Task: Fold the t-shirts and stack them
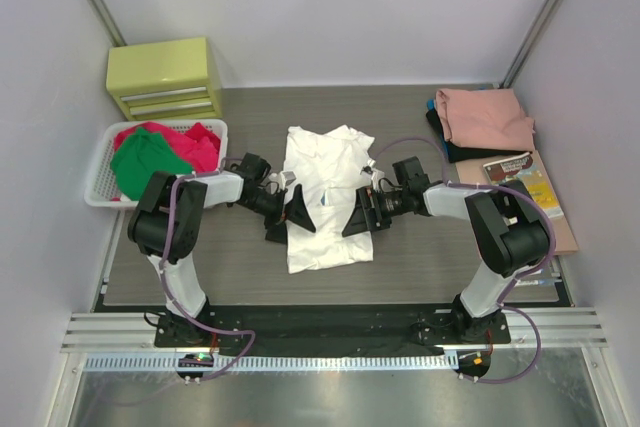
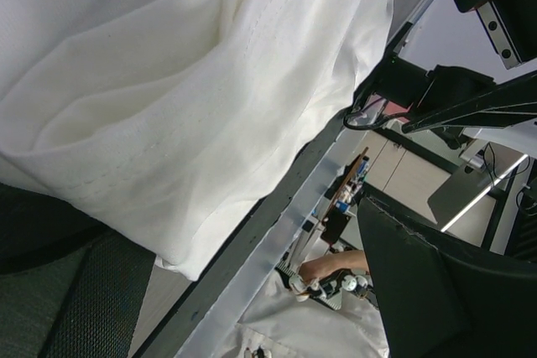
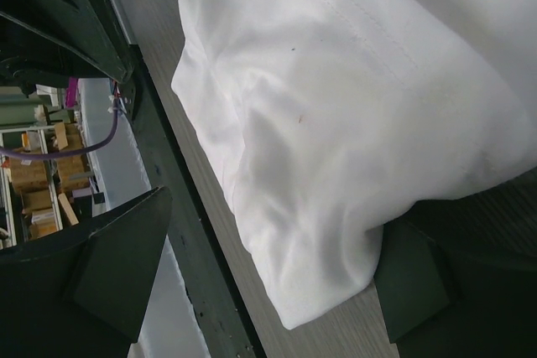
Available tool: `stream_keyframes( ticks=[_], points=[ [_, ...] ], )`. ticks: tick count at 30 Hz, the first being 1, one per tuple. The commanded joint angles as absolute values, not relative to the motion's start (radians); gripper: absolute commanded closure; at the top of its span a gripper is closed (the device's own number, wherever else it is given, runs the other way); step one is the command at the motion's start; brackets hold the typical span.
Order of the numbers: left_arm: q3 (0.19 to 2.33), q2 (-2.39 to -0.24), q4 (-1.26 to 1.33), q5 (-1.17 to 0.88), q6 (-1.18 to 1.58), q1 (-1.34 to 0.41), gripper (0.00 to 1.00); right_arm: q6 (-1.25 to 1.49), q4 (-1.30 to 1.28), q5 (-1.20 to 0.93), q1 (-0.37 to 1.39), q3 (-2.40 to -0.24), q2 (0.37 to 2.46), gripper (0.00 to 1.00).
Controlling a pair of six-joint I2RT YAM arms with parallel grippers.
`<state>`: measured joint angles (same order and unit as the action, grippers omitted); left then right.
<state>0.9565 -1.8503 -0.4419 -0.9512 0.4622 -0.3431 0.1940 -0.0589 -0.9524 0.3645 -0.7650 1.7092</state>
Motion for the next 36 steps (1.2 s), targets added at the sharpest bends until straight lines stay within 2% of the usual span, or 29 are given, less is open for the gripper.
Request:
stream_keyframes(
  ticks=[1, 5, 12, 25, 28, 30, 31, 32, 33, 34, 35, 36],
  points=[
    [0.917, -1.862, -0.475, -0.821, 0.394, -0.351, 0.0, 0.161, -0.084, -0.877, 0.373, -0.756, 1.755, 0.0],
    [0.922, -1.821, -0.595, -0.77, 0.304, -0.338, 0.0, 0.158, -0.097, -0.881, 0.371, -0.756, 1.749, 0.0],
    [0.835, -1.718, -0.558, -0.758, 0.356, -0.319, 0.0, 0.153, -0.095, -0.888, 0.371, -0.761, 1.755, 0.0],
    [0.885, -1.827, -0.506, -0.816, 0.394, -0.356, 0.01, 0.149, -0.103, -0.885, 0.373, -0.761, 1.752, 0.0],
    [0.9, -1.847, -0.503, -0.827, 0.396, -0.365, 0.13, 0.15, -0.101, -0.884, 0.371, -0.762, 1.758, 0.0],
    [0.897, -1.848, -0.505, -0.825, 0.394, -0.365, 0.29, 0.153, -0.101, -0.884, 0.373, -0.764, 1.761, 0.0],
    [0.894, -1.847, -0.506, -0.822, 0.39, -0.365, 0.39, 0.155, -0.101, -0.885, 0.373, -0.764, 1.766, 0.0],
    [0.888, -1.842, -0.506, -0.822, 0.382, -0.365, 0.58, 0.153, -0.101, -0.89, 0.373, -0.764, 1.769, 0.01],
    [0.885, -1.838, -0.508, -0.819, 0.38, -0.364, 0.67, 0.153, -0.103, -0.891, 0.373, -0.765, 1.772, 0.06],
    [0.881, -1.835, -0.506, -0.804, 0.379, -0.365, 0.82, 0.155, -0.103, -0.891, 0.373, -0.765, 1.775, 0.09],
    [0.879, -1.829, -0.509, -0.799, 0.376, -0.365, 0.88, 0.155, -0.104, -0.896, 0.373, -0.765, 1.778, 0.13],
    [0.88, -1.825, -0.512, -0.796, 0.374, -0.364, 0.93, 0.155, -0.106, -0.894, 0.373, -0.765, 1.781, 0.22]
  ],
)
